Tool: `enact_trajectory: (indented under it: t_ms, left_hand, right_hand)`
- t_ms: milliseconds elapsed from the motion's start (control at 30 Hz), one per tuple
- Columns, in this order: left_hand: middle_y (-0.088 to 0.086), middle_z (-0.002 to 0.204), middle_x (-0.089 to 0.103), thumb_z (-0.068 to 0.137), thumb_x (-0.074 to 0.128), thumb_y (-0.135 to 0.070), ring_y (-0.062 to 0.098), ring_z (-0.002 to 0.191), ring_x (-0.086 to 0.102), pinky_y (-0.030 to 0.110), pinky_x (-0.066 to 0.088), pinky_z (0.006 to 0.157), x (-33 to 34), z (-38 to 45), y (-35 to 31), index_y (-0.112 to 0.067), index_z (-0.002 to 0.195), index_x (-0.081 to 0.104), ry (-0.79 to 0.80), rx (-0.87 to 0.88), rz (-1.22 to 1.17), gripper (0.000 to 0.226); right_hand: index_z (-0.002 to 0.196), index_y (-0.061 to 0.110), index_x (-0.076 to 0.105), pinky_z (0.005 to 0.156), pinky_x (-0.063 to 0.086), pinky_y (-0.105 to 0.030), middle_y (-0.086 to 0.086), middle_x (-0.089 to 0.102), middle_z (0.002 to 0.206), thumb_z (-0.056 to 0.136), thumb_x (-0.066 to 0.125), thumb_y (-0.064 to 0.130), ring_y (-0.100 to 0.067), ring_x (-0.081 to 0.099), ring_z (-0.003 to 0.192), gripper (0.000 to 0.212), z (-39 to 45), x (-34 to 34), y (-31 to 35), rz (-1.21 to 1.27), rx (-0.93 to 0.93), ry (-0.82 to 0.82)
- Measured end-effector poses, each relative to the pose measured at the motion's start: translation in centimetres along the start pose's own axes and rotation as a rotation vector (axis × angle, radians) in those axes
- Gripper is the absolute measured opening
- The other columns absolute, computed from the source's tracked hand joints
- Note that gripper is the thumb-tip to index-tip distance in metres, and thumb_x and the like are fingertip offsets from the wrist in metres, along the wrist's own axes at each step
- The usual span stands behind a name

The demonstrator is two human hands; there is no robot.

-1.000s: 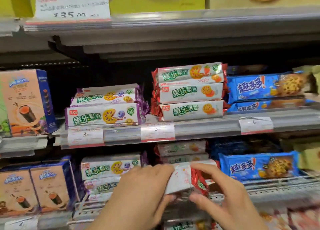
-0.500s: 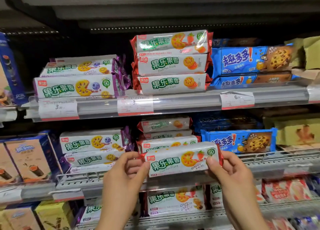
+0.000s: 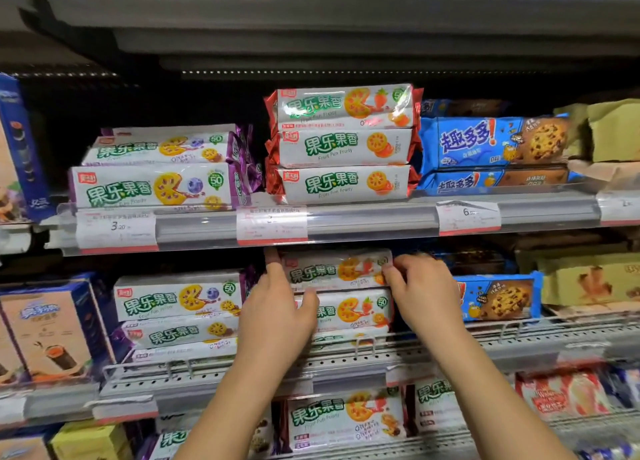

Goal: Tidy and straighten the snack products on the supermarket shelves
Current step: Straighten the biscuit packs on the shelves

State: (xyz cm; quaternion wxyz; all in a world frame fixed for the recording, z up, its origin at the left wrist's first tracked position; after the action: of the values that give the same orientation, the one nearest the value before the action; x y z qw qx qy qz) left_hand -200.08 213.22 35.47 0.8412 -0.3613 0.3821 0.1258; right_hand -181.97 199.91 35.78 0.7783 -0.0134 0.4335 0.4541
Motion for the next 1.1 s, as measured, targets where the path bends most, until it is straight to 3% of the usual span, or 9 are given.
enact_trajectory:
  t_ms: [133, 267, 467, 667, 833, 900, 967, 1100]
  left_hand:
    - [0.005, 0.114, 0.058, 0.098, 0.045, -0.049, 0.026, 0.106, 0.058, 0.036, 0.045, 0.082, 0.6, -0.1, 0.4, -0.018, 0.130, 0.039, 0.066, 0.131, 0.356, 0.045]
    - [0.005, 0.118, 0.058, 0.099, 0.041, -0.053, 0.025, 0.109, 0.057, 0.036, 0.046, 0.086, 1.2, 0.0, 0.7, -0.019, 0.130, 0.040, 0.050, 0.143, 0.374, 0.046]
    - [0.006, 0.110, 0.063, 0.096, 0.044, -0.055, 0.027, 0.102, 0.060, 0.038, 0.049, 0.079, 1.6, 0.3, 0.8, -0.018, 0.126, 0.046, -0.003, 0.149, 0.416, 0.047]
    - [0.005, 0.109, 0.061, 0.096, 0.043, -0.056, 0.027, 0.099, 0.062, 0.037, 0.048, 0.070, 1.9, -0.3, 0.8, -0.017, 0.132, 0.040, -0.069, 0.139, 0.428, 0.053]
    - [0.004, 0.105, 0.058, 0.095, 0.050, -0.049, 0.026, 0.096, 0.061, 0.034, 0.044, 0.065, 2.3, -1.3, 0.8, -0.016, 0.129, 0.041, -0.120, 0.176, 0.402, 0.047]
    - [0.008, 0.111, 0.060, 0.093, 0.056, -0.043, 0.029, 0.101, 0.061, 0.036, 0.050, 0.074, 2.4, -1.7, 1.0, -0.012, 0.134, 0.046, -0.137, 0.197, 0.366, 0.053]
    - [0.015, 0.128, 0.061, 0.091, 0.063, -0.036, 0.034, 0.115, 0.059, 0.042, 0.053, 0.092, 2.5, -2.3, 1.2, -0.006, 0.139, 0.050, -0.162, 0.240, 0.305, 0.059]
    - [0.012, 0.142, 0.058, 0.095, 0.061, -0.027, 0.030, 0.130, 0.053, 0.044, 0.046, 0.106, 3.0, -5.6, 2.1, -0.007, 0.135, 0.059, -0.259, 0.404, 0.158, 0.045]
  right_hand:
    - [0.090, 0.017, 0.077, 0.068, 0.044, -0.041, -0.014, 0.070, 0.090, 0.096, 0.060, 0.035, -0.039, 0.061, 0.081, 0.026, 0.1, 1.0, 0.2, -0.180, -0.075, -0.034]
    - [0.082, 0.017, 0.078, 0.063, 0.045, -0.041, -0.015, 0.069, 0.080, 0.090, 0.068, 0.031, -0.039, 0.061, 0.072, 0.019, 0.2, 1.7, 0.2, -0.268, -0.064, -0.045]
    - [0.076, 0.015, 0.076, 0.070, 0.044, -0.043, -0.014, 0.070, 0.079, 0.084, 0.074, 0.028, -0.038, 0.061, 0.081, 0.016, 0.6, 2.7, 0.5, -0.408, -0.048, -0.042]
    - [0.095, 0.008, 0.074, 0.074, 0.047, -0.046, -0.016, 0.070, 0.092, 0.094, 0.056, 0.029, -0.039, 0.059, 0.081, 0.029, -0.8, 3.1, -0.6, -0.309, -0.138, -0.166]
    - [0.123, 0.008, 0.066, 0.090, 0.046, -0.048, -0.013, 0.066, 0.108, 0.099, 0.057, 0.031, -0.036, 0.057, 0.097, 0.035, -2.5, 2.1, -2.2, -0.102, -0.258, -0.169]
    - [0.126, 0.008, 0.064, 0.098, 0.043, -0.046, -0.011, 0.066, 0.116, 0.097, 0.055, 0.031, -0.034, 0.058, 0.107, 0.038, -3.3, 1.7, -2.5, -0.040, -0.308, -0.169]
    - [0.123, 0.008, 0.067, 0.102, 0.043, -0.044, -0.009, 0.066, 0.120, 0.096, 0.055, 0.027, -0.032, 0.059, 0.113, 0.035, -4.6, 1.2, -2.8, 0.043, -0.351, -0.170]
    - [0.111, 0.005, 0.073, 0.099, 0.047, -0.042, -0.007, 0.069, 0.117, 0.095, 0.057, 0.016, -0.028, 0.062, 0.111, 0.025, -9.4, 1.0, -3.7, 0.190, -0.446, -0.156]
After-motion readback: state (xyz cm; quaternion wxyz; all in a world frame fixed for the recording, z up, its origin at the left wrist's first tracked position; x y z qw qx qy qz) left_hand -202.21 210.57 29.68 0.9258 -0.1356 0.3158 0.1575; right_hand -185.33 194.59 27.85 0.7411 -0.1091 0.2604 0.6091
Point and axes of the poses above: each hand's wrist, its own z-axis towards the middle knuckle, its own x-axis out of the palm, y = z × x, the point moved 2 cm from there along z, towards the middle knuckle
